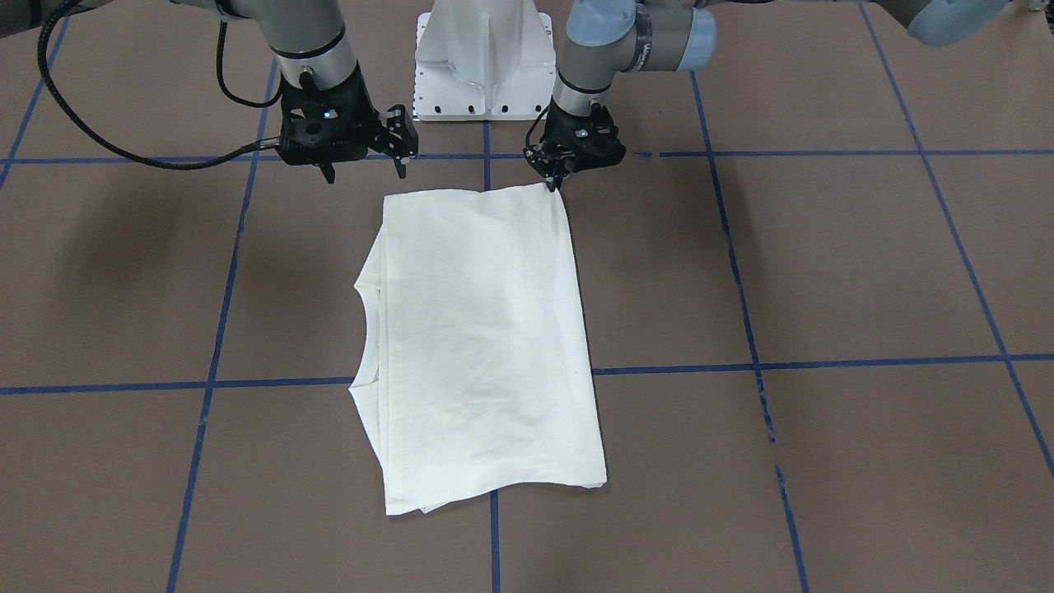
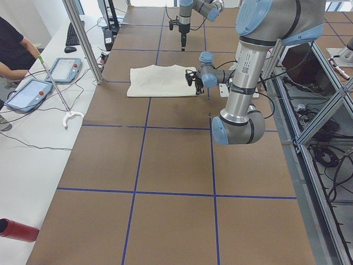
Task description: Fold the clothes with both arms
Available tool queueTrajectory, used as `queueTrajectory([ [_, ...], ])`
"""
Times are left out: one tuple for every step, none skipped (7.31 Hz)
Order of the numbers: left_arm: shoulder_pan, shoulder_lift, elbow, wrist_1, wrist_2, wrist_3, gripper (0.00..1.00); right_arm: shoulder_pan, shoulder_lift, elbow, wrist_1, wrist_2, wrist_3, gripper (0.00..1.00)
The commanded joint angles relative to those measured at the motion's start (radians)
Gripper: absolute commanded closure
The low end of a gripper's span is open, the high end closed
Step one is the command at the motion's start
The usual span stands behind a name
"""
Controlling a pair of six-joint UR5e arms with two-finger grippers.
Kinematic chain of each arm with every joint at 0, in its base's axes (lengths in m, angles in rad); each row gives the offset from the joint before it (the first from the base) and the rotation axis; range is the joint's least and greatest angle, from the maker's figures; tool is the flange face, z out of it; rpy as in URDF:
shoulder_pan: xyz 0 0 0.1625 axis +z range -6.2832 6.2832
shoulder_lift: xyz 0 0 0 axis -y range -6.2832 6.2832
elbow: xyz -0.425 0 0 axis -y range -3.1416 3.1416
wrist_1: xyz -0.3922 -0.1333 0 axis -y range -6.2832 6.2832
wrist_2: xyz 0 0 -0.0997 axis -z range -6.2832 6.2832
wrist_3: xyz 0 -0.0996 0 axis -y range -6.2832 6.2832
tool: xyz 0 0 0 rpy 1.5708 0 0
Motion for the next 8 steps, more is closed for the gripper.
queueTrajectory([
  [-0.017,0.002,-0.022,-0.001,-0.001,0.097,1.0,-0.052,0.003,-0.007,0.001,-0.011,0.197,0.0],
  [-0.028,0.002,-0.027,-0.001,-0.001,0.122,1.0,-0.088,0.003,-0.01,0.004,-0.027,0.29,0.0],
  [-0.04,0.002,-0.027,-0.001,-0.002,0.139,1.0,-0.134,-0.002,-0.031,0.039,-0.09,0.392,0.0],
  [-0.048,0.002,-0.027,0.0,-0.002,0.157,1.0,-0.163,0.0,-0.085,0.1,-0.13,0.446,0.0],
  [-0.055,0.002,-0.026,-0.001,-0.002,0.159,1.0,-0.172,-0.003,-0.139,0.162,-0.135,0.499,0.0],
  [-0.055,0.002,-0.023,-0.001,-0.002,0.159,1.0,-0.18,-0.003,-0.182,0.203,-0.136,0.532,0.0],
  [-0.055,0.002,-0.018,-0.003,-0.002,0.159,1.0,-0.188,-0.003,-0.206,0.225,-0.158,0.566,0.0],
  [-0.054,0.002,-0.016,-0.003,-0.002,0.159,1.0,-0.192,-0.008,-0.214,0.231,-0.161,0.578,0.0],
])
